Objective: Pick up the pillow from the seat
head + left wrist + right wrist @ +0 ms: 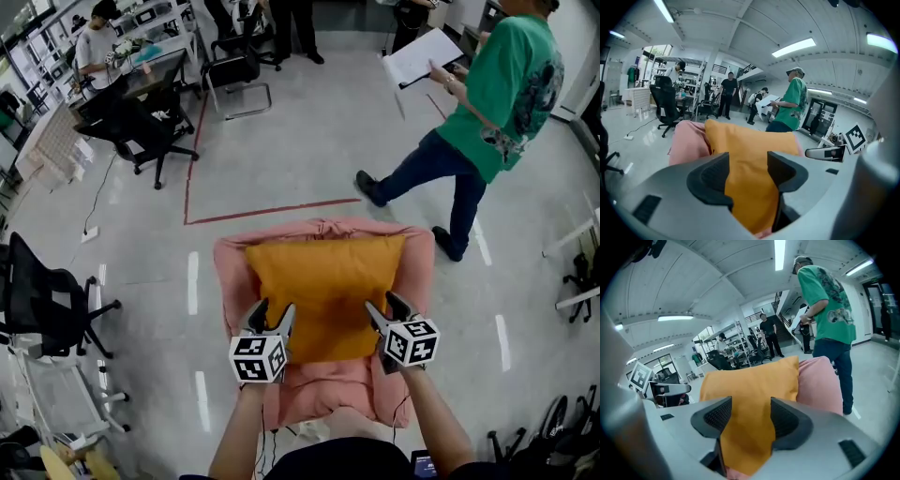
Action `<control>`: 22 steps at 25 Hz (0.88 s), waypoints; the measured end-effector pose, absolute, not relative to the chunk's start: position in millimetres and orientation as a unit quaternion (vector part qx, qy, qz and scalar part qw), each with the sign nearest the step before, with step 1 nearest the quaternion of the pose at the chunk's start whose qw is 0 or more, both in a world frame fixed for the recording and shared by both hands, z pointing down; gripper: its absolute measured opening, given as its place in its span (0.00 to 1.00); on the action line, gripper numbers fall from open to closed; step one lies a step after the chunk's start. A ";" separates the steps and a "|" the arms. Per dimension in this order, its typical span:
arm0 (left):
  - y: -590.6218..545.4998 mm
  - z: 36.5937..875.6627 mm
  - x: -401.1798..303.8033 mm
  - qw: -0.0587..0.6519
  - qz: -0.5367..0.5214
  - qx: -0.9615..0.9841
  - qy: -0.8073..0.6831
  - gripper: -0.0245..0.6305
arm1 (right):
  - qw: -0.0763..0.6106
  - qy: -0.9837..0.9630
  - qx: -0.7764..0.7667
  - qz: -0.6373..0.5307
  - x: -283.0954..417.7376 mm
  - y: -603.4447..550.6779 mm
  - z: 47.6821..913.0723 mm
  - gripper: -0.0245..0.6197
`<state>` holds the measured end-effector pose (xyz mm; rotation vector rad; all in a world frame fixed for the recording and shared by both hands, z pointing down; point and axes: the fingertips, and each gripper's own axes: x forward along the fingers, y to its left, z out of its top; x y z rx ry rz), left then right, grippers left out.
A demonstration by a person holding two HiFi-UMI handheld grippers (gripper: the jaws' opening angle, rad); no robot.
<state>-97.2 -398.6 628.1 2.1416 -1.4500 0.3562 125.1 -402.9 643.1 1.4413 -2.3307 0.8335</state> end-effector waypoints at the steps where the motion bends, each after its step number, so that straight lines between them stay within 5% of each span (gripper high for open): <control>1: -400.5 631.1 -98.6 0.265 0.133 0.789 -0.538 0.42 | 0.140 -0.804 0.500 0.289 125.7 -405.2 645.2 0.43; 8: -417.8 653.9 -106.8 0.277 0.147 0.772 -0.553 0.51 | 0.155 -0.786 0.523 0.292 137.5 -425.7 664.6 0.48; 22: -442.4 683.3 -119.4 0.287 0.163 0.745 -0.579 0.54 | 0.168 -0.776 0.525 0.307 150.2 -450.7 696.0 0.50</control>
